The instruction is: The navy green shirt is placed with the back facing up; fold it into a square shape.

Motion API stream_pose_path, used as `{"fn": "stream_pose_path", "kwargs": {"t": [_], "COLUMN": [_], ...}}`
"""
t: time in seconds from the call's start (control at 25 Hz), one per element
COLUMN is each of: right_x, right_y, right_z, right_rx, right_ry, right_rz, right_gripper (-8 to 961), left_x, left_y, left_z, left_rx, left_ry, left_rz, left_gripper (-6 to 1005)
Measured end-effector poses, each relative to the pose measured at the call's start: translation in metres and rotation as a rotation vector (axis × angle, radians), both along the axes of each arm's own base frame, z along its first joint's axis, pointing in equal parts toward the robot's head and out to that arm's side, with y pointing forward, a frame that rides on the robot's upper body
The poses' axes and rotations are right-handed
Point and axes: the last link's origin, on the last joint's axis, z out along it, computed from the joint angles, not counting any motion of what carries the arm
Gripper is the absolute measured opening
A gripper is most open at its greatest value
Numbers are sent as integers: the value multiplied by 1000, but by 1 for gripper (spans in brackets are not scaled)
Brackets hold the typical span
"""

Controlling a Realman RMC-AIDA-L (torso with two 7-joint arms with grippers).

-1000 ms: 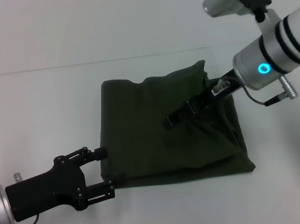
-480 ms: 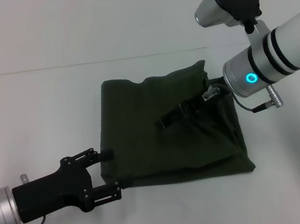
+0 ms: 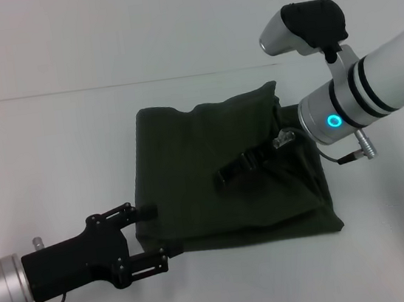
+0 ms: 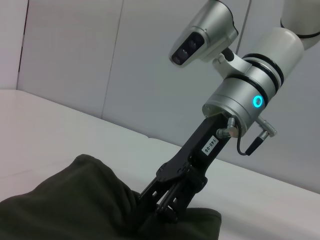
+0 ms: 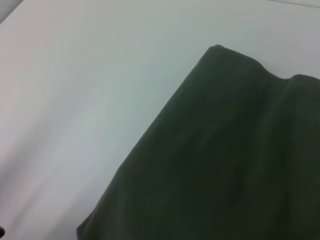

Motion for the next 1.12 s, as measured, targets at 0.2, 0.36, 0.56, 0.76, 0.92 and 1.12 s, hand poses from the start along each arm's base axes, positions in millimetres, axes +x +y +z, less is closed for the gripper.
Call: {"fn": "stream_pose_path", "kwargs": {"t": [0.2,0.36,0.56,0.76,0.92,1.12], "right_x": [8,15,28,46,60,77], "right_y": [0,0,-2,-3,-3,-3], "right_z": [2,6,12,23,35,50], "right_rx": [11,28,52,93,139,195], "right_ry": [-4,-2,6,25,52,84], "right_rz": [-16,-34,-68,-119,-153,-200], "right_gripper": [911,912,912,912,911,911], "left_x": [0,-1,-1,-1,-1,-1], "left_y": [-1,-2,-2,-3,-3,-2], "left_z": [0,-1,-1,-1,-2,-2], "left_rx": [-4,-6,-8,-10,-9,-8], "left_ry": [-2,-4,-6,-8,-6,-5], "left_rz": [1,3,4,6,8,10], "left_gripper": [802,802,802,803,803,803]}}
